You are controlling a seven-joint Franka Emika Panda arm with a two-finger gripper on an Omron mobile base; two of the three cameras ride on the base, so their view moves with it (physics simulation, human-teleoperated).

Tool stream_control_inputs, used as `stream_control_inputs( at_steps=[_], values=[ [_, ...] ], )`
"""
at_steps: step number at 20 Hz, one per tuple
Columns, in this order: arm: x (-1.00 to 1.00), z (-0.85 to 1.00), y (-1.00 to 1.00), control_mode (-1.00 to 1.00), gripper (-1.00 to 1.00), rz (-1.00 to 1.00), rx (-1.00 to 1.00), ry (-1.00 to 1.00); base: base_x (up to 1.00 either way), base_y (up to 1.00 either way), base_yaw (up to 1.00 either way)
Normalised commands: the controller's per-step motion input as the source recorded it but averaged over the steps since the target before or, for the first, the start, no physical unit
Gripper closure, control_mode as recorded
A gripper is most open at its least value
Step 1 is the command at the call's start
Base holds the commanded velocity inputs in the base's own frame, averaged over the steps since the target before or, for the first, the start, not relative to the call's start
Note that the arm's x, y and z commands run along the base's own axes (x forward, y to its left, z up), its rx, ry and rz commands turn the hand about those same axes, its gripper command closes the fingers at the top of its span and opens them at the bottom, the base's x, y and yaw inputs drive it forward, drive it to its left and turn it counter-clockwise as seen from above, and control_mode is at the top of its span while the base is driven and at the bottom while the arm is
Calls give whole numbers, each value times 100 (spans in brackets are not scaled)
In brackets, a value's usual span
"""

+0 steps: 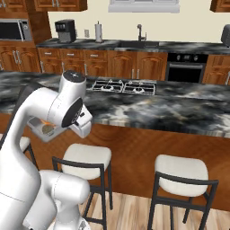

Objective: Place the tupperware on the second highest shelf of the fridge. Make space for the tupperware among the existing items by rearranging them on the shelves if needed. Close the fridge door when finished.

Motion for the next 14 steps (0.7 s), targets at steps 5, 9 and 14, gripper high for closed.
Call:
stream_control_inputs(
  at_steps=[5, 9, 14],
  values=[
    [0, 0, 0, 100, 100, 0, 0, 0, 0, 0, 0],
    [0, 0, 0, 100, 100, 0, 0, 0, -24, -2, 0],
    [0, 0, 0, 100, 100, 0, 0, 0, -63, 0, 0]
  ],
)
